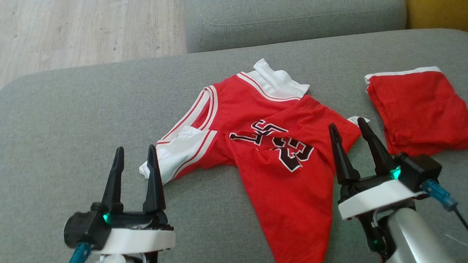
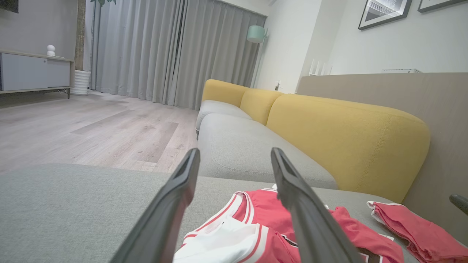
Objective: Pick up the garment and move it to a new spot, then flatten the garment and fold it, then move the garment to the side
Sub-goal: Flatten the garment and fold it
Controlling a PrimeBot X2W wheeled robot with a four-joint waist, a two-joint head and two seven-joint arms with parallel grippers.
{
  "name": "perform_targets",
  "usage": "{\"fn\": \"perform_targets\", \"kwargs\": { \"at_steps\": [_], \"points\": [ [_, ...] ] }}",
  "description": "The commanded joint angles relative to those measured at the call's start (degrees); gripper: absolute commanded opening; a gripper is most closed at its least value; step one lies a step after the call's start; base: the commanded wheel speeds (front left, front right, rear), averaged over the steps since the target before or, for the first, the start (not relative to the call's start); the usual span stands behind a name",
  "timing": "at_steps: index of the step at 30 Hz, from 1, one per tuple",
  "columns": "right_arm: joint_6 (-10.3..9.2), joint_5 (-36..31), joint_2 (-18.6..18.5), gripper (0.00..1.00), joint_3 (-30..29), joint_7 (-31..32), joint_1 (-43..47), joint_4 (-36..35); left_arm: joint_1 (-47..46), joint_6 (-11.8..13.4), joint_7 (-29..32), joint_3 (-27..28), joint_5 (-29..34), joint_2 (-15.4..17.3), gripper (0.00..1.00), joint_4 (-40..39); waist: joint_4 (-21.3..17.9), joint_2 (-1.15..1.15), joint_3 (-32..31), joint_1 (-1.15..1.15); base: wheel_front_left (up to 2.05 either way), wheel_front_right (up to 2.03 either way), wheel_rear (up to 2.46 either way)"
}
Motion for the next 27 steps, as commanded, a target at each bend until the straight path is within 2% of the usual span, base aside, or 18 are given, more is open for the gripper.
{"fn": "perform_targets", "kwargs": {
  "at_steps": [1,27],
  "points": [
    [0.39,0.30,0.54,1.00,1.36,-0.69,-2.31,-1.52,-2.05,0.23,-0.29,1.70,-0.28,0.38,1.00,-2.09,0.03,0.00,0.08,0.00,0.00,0.00,0.00],
    [0.39,-0.24,0.54,1.00,1.51,-0.78,-2.68,-1.08,-2.52,0.22,-0.29,1.00,-0.26,0.38,1.00,-1.88,1.60,0.00,0.83,0.00,0.00,0.00,0.00]
  ]
}}
